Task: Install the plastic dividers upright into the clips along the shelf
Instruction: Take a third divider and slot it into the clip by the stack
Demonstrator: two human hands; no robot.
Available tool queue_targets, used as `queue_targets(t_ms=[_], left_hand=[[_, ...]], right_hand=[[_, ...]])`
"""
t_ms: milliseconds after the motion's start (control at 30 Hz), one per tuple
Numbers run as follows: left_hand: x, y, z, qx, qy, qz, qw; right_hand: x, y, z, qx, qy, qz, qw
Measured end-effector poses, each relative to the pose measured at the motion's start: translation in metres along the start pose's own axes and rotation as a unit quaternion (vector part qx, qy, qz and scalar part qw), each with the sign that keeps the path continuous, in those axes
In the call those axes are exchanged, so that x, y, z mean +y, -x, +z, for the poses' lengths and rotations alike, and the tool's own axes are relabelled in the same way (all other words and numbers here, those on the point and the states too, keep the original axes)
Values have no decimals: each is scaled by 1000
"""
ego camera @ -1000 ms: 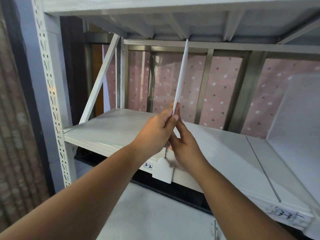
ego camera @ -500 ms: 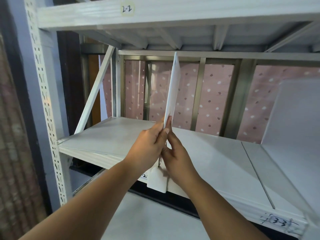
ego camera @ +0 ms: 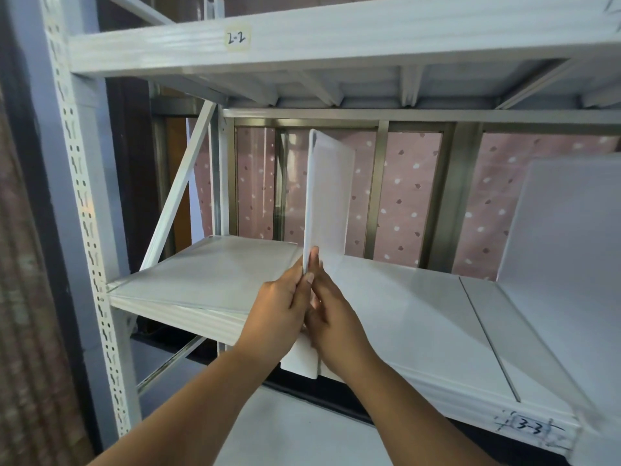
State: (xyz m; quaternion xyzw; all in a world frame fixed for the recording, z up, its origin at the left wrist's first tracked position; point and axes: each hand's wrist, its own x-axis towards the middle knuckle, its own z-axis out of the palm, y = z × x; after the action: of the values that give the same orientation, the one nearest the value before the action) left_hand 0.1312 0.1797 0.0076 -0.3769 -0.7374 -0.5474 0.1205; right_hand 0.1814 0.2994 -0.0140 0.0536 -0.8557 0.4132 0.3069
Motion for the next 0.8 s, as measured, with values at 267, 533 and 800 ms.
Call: queue_targets(t_ms=[267, 533, 800], left_hand=[[-7, 0, 2, 5, 5, 5, 1000], [1, 10, 2, 1, -2, -36, 999], [-12, 78, -5, 154, 112, -139, 972]], right_hand=[[4, -1, 2, -10, -24, 27, 999], [-2, 6, -5, -64, -45, 66, 995], [14, 9, -54, -177, 56, 158, 970]])
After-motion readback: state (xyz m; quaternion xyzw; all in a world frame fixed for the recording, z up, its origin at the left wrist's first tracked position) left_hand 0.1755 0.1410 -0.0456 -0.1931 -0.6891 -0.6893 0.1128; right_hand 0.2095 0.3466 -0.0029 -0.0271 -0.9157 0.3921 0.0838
